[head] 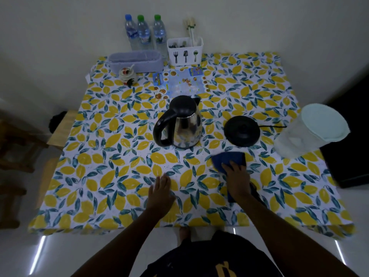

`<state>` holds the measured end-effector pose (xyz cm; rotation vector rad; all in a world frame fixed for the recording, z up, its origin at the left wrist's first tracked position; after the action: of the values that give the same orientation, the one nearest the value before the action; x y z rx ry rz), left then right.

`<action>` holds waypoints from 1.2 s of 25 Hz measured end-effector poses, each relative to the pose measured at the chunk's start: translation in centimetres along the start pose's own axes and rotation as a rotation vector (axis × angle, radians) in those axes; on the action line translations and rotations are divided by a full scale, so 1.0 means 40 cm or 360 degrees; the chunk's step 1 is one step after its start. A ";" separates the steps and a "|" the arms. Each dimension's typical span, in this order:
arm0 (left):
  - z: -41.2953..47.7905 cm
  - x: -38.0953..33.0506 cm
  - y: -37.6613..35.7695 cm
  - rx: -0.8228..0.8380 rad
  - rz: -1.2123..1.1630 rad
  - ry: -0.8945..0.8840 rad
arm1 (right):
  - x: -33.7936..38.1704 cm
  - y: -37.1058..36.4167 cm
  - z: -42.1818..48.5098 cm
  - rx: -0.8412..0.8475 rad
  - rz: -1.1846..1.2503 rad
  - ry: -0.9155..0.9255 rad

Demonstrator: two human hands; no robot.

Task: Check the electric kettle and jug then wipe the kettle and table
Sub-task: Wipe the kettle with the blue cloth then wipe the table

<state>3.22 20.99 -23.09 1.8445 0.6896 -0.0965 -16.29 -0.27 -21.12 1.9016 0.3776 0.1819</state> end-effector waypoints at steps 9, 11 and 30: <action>0.122 -0.295 -0.069 0.0141 0.0044 -0.0422 | -0.231 -0.055 -0.064 0.0030 -0.0068 -0.0043; 0.148 -0.357 -0.070 0.0143 0.0047 -0.0490 | -0.292 -0.019 -0.054 -0.0056 0.0015 -0.0116; 0.209 -0.511 -0.105 -0.0076 0.0053 -0.0438 | -0.353 0.003 -0.042 -0.0248 0.0349 0.0083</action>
<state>-13.61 6.12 -21.95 1.7540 0.4647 -0.3039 -30.02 -3.70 -19.63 1.7839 0.1834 0.3963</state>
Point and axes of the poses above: each hand's wrist, its own z-axis towards the middle knuckle, its own y-axis out of the back of the hand, x = y × z, the point moved 10 cm from there along z, towards the middle knuckle, and after that the axes turned 13 degrees about -y, right-handed, at the moved point
